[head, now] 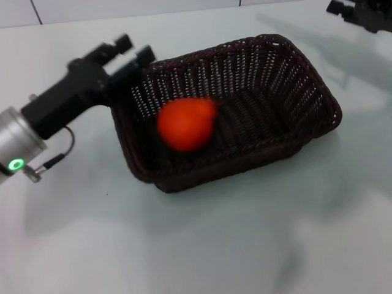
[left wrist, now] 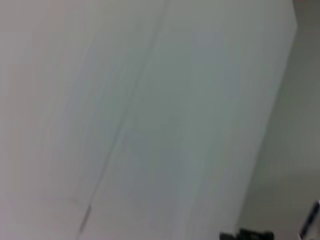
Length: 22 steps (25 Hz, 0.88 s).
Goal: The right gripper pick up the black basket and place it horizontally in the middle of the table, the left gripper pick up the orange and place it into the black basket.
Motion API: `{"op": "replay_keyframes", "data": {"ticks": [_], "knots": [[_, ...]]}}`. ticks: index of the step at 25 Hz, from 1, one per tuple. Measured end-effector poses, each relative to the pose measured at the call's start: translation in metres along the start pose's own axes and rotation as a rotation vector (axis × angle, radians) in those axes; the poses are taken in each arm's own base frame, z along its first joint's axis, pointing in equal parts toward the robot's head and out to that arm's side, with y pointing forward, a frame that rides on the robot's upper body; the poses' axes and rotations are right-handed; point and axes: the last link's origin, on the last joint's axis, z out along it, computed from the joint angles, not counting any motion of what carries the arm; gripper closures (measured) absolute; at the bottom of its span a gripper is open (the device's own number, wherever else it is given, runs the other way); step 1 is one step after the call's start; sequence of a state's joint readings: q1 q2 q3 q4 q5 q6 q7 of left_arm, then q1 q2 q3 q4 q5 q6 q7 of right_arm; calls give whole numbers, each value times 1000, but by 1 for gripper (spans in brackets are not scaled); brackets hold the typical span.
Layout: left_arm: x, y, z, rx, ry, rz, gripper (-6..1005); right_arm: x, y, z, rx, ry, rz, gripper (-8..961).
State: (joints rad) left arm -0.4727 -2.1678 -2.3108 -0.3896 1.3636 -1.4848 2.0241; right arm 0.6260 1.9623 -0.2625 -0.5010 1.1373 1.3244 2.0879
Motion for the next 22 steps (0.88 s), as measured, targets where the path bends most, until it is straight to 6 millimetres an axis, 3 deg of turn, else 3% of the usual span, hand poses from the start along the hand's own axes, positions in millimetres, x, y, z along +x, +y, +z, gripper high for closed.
{"op": "replay_keyframes", "data": {"ticks": [5, 11, 17, 22], "knots": [[14, 0, -29, 65, 171, 40, 314, 4, -7, 5, 47, 130, -132, 219], [21, 11, -101, 304, 501, 214, 92, 5, -11, 10, 18, 378, -393, 219], [13, 27, -168, 600, 688, 300, 92, 3, -2, 2, -140, 685, -598, 220], [8, 34, -180, 646, 705, 294, 92, 5, 1, 0, -232, 782, -650, 219]]}}
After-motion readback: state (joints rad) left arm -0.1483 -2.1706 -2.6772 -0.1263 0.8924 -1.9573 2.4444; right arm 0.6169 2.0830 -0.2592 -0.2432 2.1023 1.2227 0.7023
